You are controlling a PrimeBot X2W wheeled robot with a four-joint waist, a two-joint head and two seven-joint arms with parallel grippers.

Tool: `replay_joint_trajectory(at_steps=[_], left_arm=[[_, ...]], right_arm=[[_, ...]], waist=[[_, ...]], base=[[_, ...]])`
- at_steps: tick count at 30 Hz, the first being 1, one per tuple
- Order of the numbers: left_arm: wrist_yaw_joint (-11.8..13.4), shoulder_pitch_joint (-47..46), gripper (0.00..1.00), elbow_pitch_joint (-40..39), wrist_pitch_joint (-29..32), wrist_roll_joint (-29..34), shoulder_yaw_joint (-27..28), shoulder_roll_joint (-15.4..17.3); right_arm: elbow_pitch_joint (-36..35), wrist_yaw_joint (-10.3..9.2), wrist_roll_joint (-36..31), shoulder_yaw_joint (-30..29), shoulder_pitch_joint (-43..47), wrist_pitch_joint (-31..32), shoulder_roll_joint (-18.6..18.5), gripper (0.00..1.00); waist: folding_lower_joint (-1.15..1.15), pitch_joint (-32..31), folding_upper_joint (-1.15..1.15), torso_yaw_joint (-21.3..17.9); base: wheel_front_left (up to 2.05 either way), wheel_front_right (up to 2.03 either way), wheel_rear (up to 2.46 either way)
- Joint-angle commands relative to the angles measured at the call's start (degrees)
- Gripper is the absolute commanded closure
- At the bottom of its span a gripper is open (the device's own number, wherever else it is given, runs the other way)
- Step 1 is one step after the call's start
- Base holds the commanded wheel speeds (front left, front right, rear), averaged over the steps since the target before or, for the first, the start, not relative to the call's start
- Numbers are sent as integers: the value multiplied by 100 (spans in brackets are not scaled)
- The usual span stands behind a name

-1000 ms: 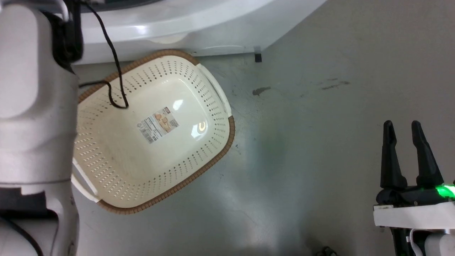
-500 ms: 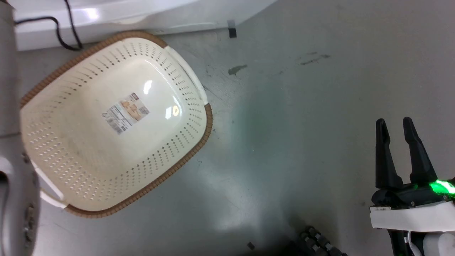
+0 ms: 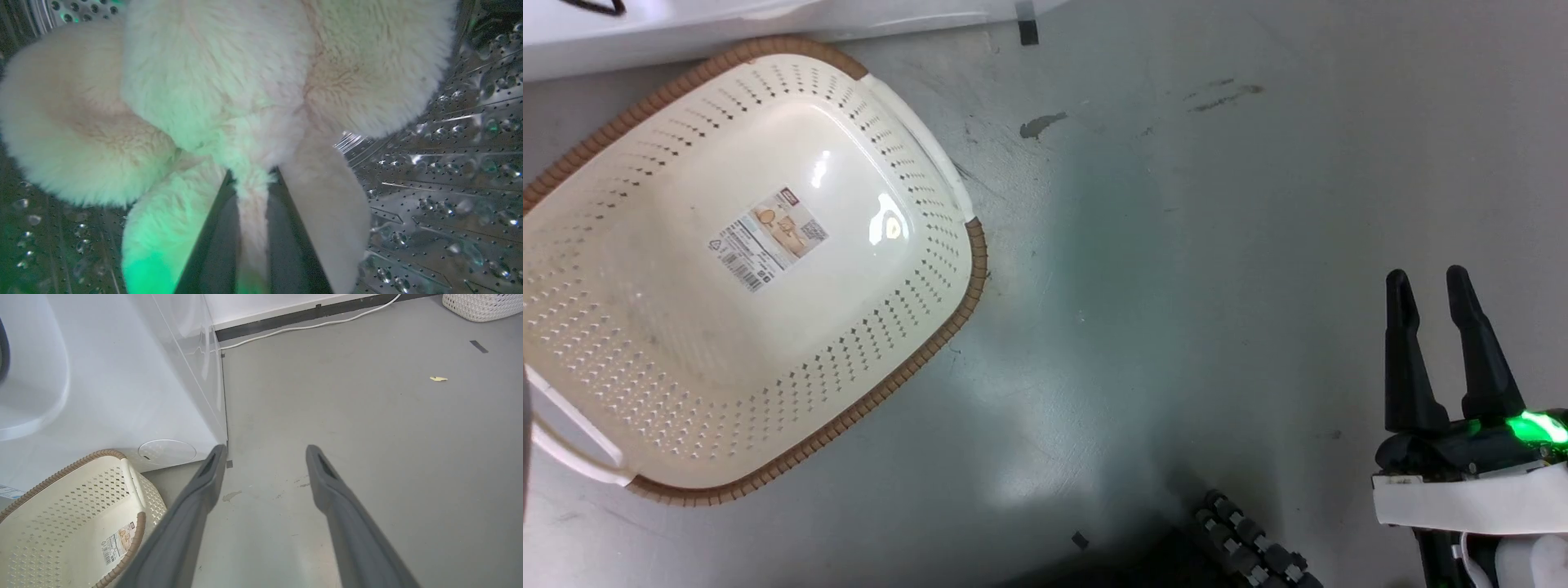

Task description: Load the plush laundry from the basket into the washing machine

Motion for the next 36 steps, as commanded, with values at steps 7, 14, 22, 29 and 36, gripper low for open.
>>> replay_joint_trajectory(at_steps=[7, 14, 22, 29, 36], left_arm=[[-133, -436, 100, 356, 237, -27, -145, -50], [-117, -691, 0, 793, 304, -181, -158, -172], [-109, -725, 0, 1031, 150, -247, -186, -219], [-176, -629, 0, 1255, -192, -393, -212, -367], [-232, -347, 0, 1411, -497, -496, -243, -470]], right_arm=[[-80, 3, 40, -48, 40, -25, -9, 0], [-128, 3, 27, -84, 75, -25, -9, 0], [-144, 3, -17, -102, 34, -25, -9, 0], [-181, 3, -129, -139, -96, -25, -9, 0], [-195, 3, -237, -224, -180, -25, -9, 0]], waist=[[0, 70, 0, 16], [0, 127, 0, 69], [0, 132, 0, 121], [0, 14, 0, 316], [0, -201, 0, 548]], base=[[0, 0, 0], [0, 0, 0], [0, 0, 0], [0, 0, 0], [0, 0, 0]])
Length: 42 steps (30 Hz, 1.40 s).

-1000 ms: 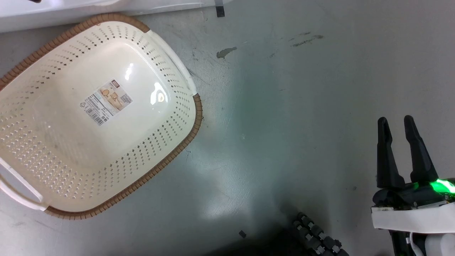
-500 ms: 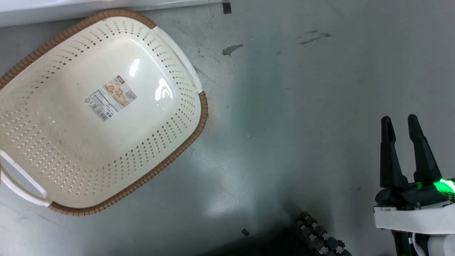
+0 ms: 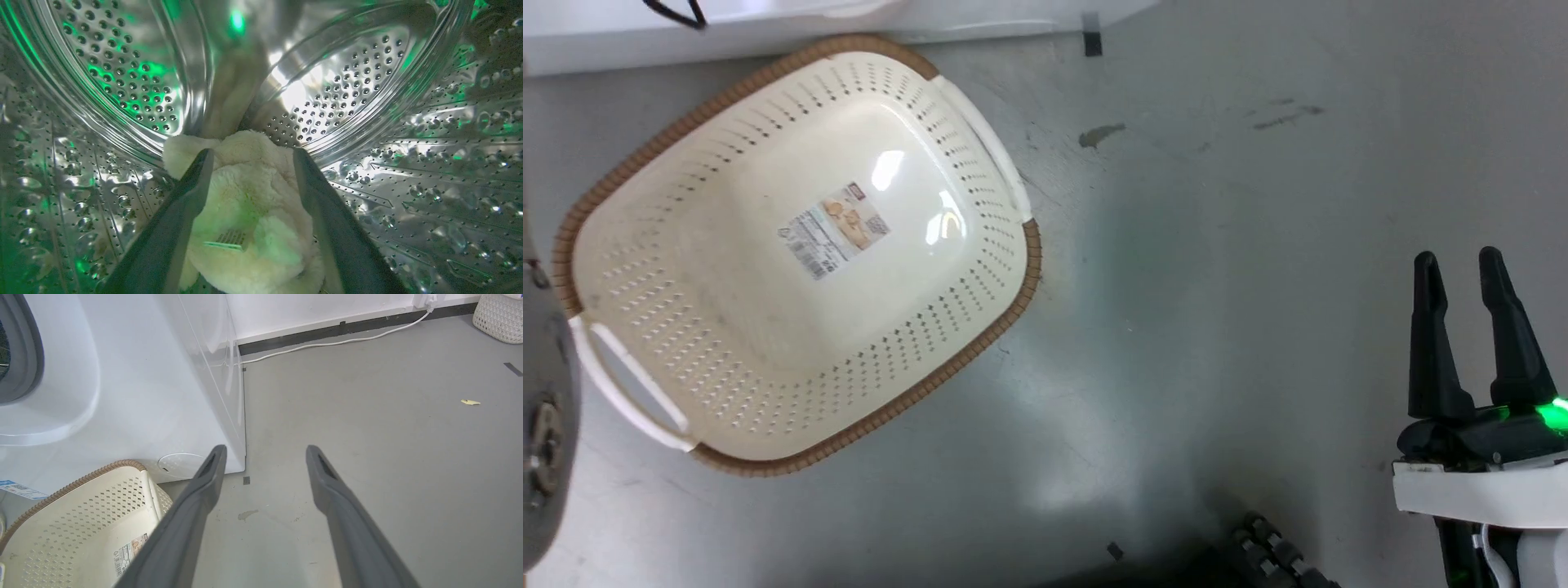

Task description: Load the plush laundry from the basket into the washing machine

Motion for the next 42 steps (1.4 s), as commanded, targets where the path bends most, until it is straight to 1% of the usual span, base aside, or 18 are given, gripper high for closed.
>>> replay_joint_trajectory(at_steps=[1, 7, 13, 23, 30, 42], left_arm=[[-28, 123, 0, 23, -72, -39, -16, -28], [-66, 492, 0, 55, -319, -86, -97, -187], [-87, 918, 0, 35, -439, -133, -182, -358], [27, 1747, 0, -179, -528, -317, -158, -592], [144, 2505, 0, -586, -560, -476, -74, -749], [395, 4031, 0, -1669, -574, -610, 100, -803]], right_arm=[[-24, 3, -45, -22, -79, -25, -9, 0], [-18, 3, -141, -90, -122, -25, -9, 0], [8, 3, -208, -190, -131, -25, -9, 0], [84, 3, -279, -210, -74, -25, -9, 0], [168, 3, -315, -189, 15, -25, -9, 0], [315, 3, -408, -198, 341, 31, -9, 0]], waist=[[0, -92, 0, 97], [0, -329, 0, 295], [0, -593, 0, 480], [0, -1136, 0, 676], [0, -1587, 0, 789], [0, -2521, 0, 943]], base=[[0, 0, 0], [0, 0, 0], [0, 0, 0], [0, 0, 0], [0, 0, 0], [0, 0, 0]])
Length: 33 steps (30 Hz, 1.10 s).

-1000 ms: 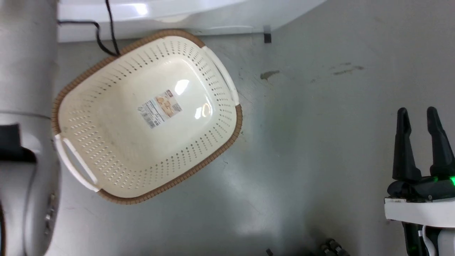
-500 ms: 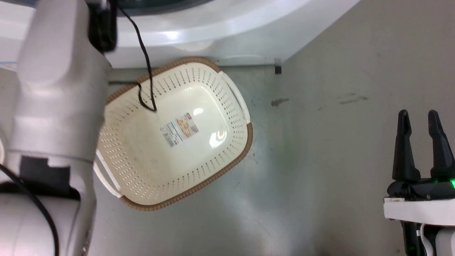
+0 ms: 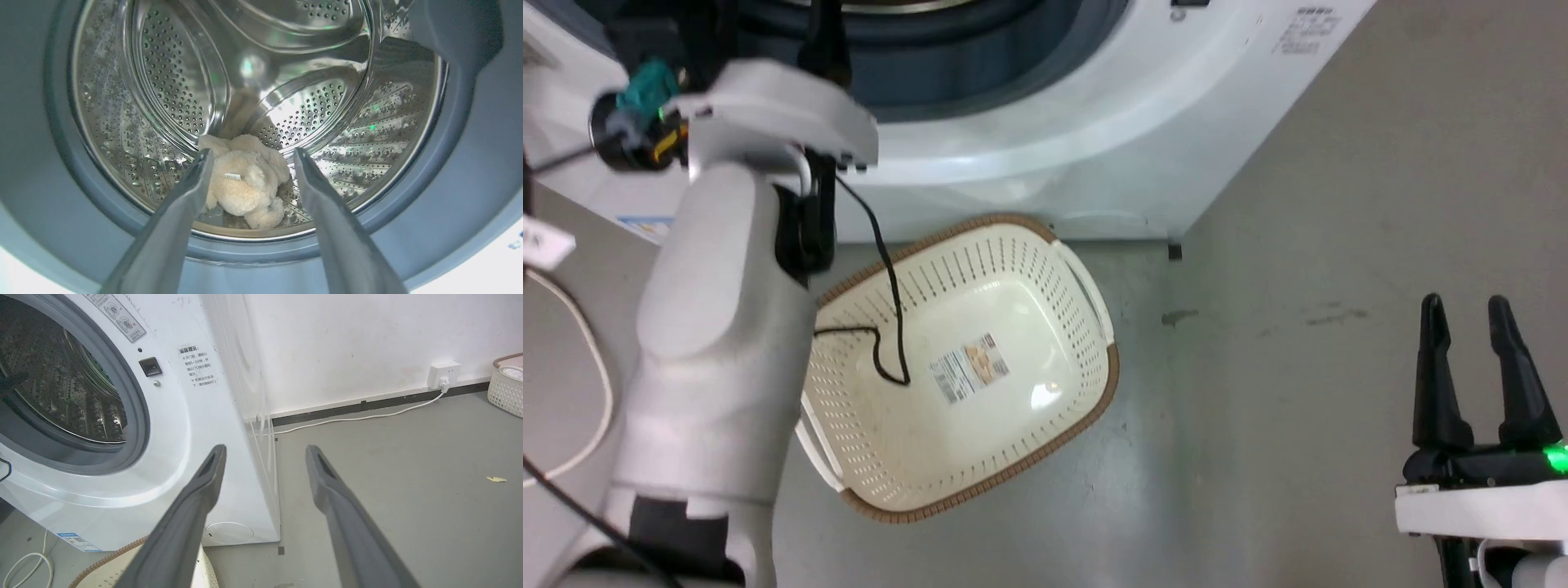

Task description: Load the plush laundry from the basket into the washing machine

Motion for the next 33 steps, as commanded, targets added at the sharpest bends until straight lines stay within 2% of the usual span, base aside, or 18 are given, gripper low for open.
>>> replay_joint_trajectory(at_steps=[1, 12, 22, 33], left_arm=[[46, 244, 0, -172, -30, -27, 63, -25], [261, 1683, 0, -1204, -31, -9, 226, -84], [310, 2760, 0, -1642, -12, -35, 113, -134], [535, 4047, 0, -2162, 54, -104, 124, -50]], right_arm=[[31, 5, -52, -1, 81, 27, -9, 0], [199, 5, -59, 86, 343, 62, -9, 0], [285, 5, -153, 121, 702, 163, -9, 0], [315, 5, -300, 196, 1033, 257, -9, 0]], waist=[[1, -243, 0, 34], [1, -1018, 0, 86], [1, -1717, 0, 193], [1, -2303, 0, 261]], base=[[0, 0, 0], [0, 0, 0], [0, 0, 0], [0, 0, 0]])
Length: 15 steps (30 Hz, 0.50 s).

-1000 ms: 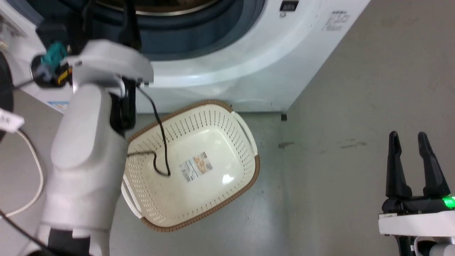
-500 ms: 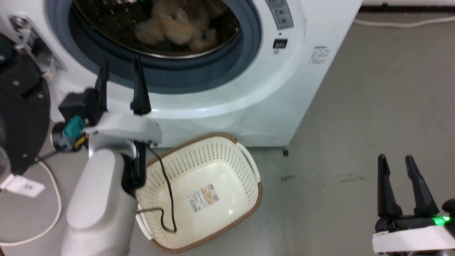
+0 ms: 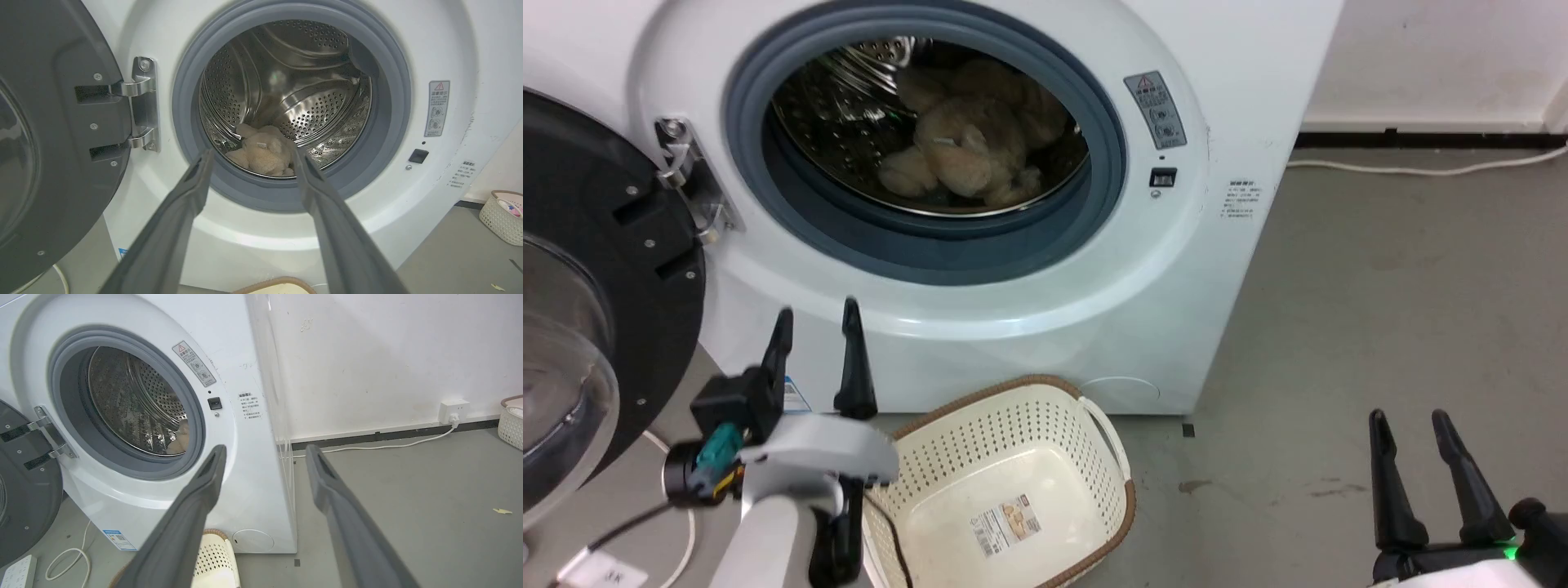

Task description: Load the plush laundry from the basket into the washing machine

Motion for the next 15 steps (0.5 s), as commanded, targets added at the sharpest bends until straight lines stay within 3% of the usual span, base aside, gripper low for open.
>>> replay_joint_trajectory(at_steps=[1, 15], left_arm=[[50, 141, 0, -59, 19, -25, 16, 43], [263, 1215, 0, -752, 485, -86, -70, 170]], right_arm=[[3, 5, -50, 5, 91, 19, -9, 0], [-73, 5, -388, 17, 351, 139, -9, 0]], waist=[[1, -58, 0, 22], [1, -324, 0, 118]], base=[[0, 0, 0], [0, 0, 0]])
